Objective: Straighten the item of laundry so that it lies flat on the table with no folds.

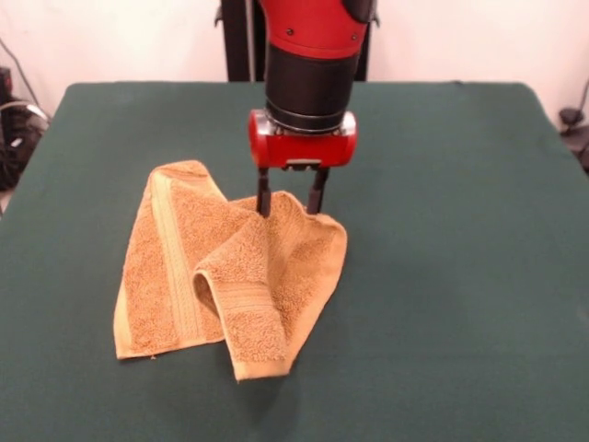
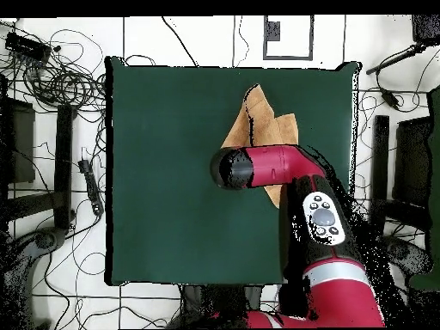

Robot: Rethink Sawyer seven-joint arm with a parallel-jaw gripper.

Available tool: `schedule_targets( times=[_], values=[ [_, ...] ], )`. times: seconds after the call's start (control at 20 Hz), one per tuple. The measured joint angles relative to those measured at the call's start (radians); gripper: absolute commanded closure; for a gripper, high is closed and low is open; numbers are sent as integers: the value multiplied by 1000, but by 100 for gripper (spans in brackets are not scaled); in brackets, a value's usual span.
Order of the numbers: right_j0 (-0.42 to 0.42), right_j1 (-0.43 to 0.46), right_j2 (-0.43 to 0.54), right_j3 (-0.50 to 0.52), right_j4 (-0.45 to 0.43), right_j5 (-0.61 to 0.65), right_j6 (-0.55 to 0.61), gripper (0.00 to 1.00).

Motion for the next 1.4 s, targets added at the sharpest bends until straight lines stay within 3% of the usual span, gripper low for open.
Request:
schedule_targets(
  times=[1.4],
  values=[
    [-8, 47, 0, -31, 1, 0, 0, 0]
  ],
)
